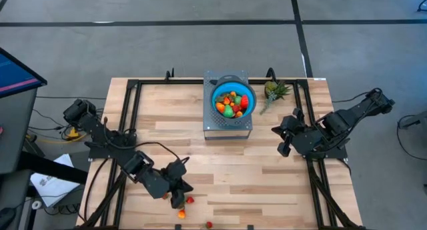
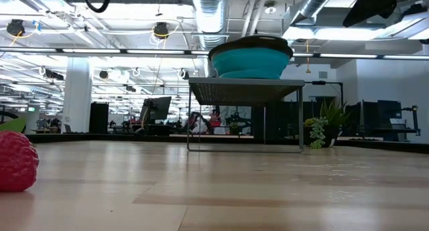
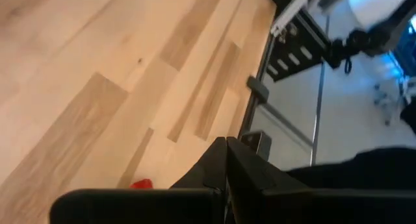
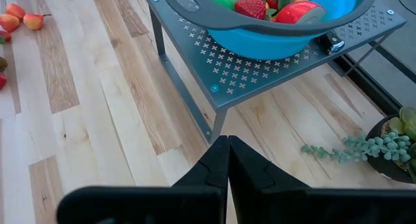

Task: Pick & Place Fruit
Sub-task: Put the middle strawberry into the strainer bowl

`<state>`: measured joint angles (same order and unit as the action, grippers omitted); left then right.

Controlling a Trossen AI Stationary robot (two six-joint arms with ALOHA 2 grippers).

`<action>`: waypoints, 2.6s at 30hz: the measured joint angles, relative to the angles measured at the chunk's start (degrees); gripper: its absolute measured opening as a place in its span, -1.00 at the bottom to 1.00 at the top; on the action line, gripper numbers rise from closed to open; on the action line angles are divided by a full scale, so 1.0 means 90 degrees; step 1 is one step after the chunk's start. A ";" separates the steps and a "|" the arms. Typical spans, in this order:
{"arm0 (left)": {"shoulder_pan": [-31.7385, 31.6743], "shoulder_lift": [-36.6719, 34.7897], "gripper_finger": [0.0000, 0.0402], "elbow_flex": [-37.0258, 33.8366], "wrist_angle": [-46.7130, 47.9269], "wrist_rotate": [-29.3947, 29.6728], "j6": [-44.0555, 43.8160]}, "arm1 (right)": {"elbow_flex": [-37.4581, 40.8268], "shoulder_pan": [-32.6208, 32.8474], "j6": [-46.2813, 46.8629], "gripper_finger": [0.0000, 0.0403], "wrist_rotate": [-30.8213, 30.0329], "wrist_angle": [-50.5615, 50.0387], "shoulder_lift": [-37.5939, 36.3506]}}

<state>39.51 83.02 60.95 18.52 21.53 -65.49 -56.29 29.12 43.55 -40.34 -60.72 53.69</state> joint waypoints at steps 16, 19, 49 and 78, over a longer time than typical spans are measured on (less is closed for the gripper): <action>-0.0002 -0.0009 -0.88 -0.0089 0.0327 -0.0537 0.1405 | 0.0000 0.0000 0.0000 -1.00 0.0000 -0.0008 0.0000; -0.0015 -0.0010 -0.87 -0.0406 0.0350 -0.0717 0.1265 | 0.0000 0.0000 0.0000 -1.00 -0.0001 -0.0008 0.0000; -0.0017 0.0011 -0.99 -0.1540 -0.1410 -0.0549 0.0445 | 0.0000 0.0000 0.0000 -1.00 -0.0002 -0.0011 0.0000; 0.0122 0.2259 -0.98 0.0942 0.1229 -0.0748 0.1904 | 0.0000 0.0000 -0.0068 -1.00 -0.0002 -0.0069 -0.0002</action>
<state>40.60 103.35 69.43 29.58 14.80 -48.35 -56.29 29.12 42.94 -40.36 -61.34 53.67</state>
